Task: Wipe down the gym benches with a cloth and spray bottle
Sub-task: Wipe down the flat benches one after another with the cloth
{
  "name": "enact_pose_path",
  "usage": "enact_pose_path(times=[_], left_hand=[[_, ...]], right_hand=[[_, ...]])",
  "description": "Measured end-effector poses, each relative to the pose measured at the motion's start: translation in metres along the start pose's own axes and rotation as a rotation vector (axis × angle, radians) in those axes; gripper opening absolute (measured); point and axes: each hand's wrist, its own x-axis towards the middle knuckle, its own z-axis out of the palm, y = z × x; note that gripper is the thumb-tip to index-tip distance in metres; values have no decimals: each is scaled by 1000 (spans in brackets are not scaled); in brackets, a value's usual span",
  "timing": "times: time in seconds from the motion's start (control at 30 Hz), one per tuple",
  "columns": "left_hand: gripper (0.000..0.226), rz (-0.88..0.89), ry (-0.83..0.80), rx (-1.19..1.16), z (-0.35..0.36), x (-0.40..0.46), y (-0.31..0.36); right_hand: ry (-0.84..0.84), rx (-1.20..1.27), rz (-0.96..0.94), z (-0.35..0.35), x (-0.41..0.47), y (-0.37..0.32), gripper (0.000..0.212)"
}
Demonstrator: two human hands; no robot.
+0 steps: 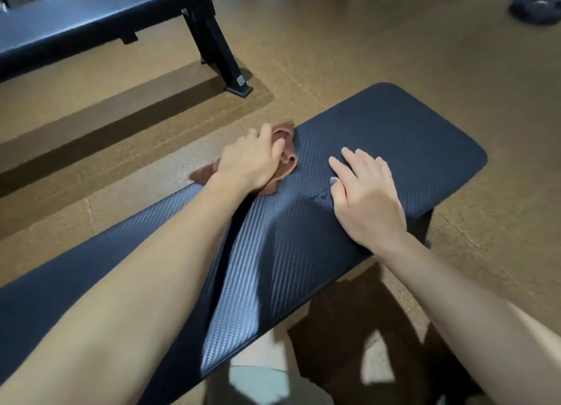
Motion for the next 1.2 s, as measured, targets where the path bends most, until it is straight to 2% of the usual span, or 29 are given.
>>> enact_pose_path(times=[0.1,0.23,0.3,0.37,0.5,0.57,0.77,0.93,1.03,1.2], left_hand=[[46,10,10,-10,7,22,31],[58,52,47,58,9,-5,13],[57,89,72,70,10,-23,1],[55,67,87,57,6,-37,-8],[49,-127,101,122,8,-25,5],[46,-183,95,124,11,1,32],[53,-110,122,122,30,64,111],[67,-87,103,183,36,4,106],[65,-69,79,141,40,-51,125],[59,-137,31,153,51,-143,155]], right_hand=[[83,19,-13,4,0,3,43],[95,9,-91,6,4,10,39],[29,68,-149,-8,18,29,38],[-111,85,-160,-28,47,63,41],[-289,-112,64,-28,109,137,55],[-407,-107,186,-11,123,148,59],[-352,-66,162,0,129,155,61],[-367,-32,124,-1,126,153,61],[-371,-17,100,-5,124,156,62],[-400,-36,73,-8,124,159,64]])
